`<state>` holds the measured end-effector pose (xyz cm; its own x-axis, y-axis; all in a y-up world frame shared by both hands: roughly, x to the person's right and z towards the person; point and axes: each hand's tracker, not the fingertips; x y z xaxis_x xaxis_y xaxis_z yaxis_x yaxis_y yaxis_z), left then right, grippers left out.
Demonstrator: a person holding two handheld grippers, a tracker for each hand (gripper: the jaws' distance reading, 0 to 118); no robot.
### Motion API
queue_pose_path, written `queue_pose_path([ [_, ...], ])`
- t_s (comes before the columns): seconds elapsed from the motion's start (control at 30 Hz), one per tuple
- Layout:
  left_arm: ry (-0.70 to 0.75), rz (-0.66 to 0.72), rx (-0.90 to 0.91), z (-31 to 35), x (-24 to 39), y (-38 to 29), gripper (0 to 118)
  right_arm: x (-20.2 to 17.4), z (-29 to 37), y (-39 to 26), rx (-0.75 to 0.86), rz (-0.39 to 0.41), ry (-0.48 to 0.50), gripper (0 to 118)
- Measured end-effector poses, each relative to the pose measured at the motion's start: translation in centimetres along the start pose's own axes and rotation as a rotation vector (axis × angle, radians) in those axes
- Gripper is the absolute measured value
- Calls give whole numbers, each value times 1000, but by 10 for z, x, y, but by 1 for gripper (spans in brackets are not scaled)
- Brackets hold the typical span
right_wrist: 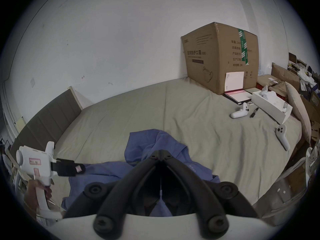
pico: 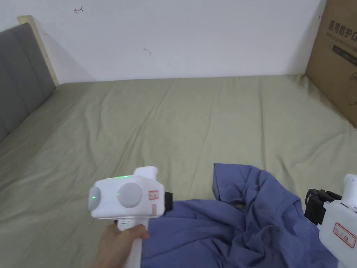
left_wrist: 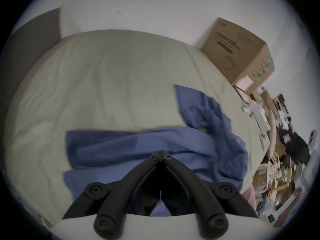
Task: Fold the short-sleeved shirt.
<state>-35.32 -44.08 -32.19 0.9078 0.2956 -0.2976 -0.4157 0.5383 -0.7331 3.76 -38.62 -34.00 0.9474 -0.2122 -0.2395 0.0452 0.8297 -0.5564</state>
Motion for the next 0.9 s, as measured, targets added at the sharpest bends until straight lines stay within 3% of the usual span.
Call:
queue_pose_path([
  [0.07, 54, 17, 35, -3, -31, 13, 1, -3, -8, -3, -17, -2, 5, 0],
  [0.1, 76, 16, 23, -7, -44, 20, 11, -4, -12, -3, -26, -4, 11, 0],
  [0.13, 117, 14, 2, -13, -58, 26, 29, -5, -15, -4, -34, -5, 14, 0],
  [0.17, 165, 31, -14, -17, -67, 25, 55, -6, -18, -6, -39, -4, 16, 0],
  [0.2, 198, 44, -28, -26, -77, 27, 70, -7, -21, -7, -45, -1, 15, 0],
  [0.23, 220, 63, -44, -36, -89, 30, 79, -7, -24, -8, -51, 3, 13, 0],
  [0.27, 229, 81, -58, -45, -95, 30, 79, -7, -26, -9, -55, 5, 13, 0],
  [0.37, 192, 98, -140, -65, -88, 11, 76, -4, -36, -12, -85, 9, 8, 0],
  [0.43, 308, -25, -80, -72, -75, -1, 63, -2, -42, -14, -100, 14, -2, 0],
  [0.47, 322, -50, -72, -69, -69, -2, 48, -1, -44, -14, -105, 14, -6, 0],
  [0.53, 331, -31, -53, -58, -62, 4, 2, 1, -50, -13, -118, 16, -1, 0],
  [0.67, 265, -89, -78, -41, -59, 8, 2, -2, -63, 2, -130, 86, 24, 0],
  [0.8, 234, -40, -25, -18, -55, 14, 2, -7, -100, 37, -147, 107, 105, 1],
  [0.83, 224, -39, -17, -12, -54, 18, 2, -11, -116, 49, -184, 129, 138, 12],
  [0.87, 219, -40, -4, -5, -50, 22, 2, -15, -138, 62, -210, 148, 135, 44],
  [0.9, 214, -53, 10, -1, -47, 24, 2, -19, -153, 68, -221, 174, 110, 68],
])
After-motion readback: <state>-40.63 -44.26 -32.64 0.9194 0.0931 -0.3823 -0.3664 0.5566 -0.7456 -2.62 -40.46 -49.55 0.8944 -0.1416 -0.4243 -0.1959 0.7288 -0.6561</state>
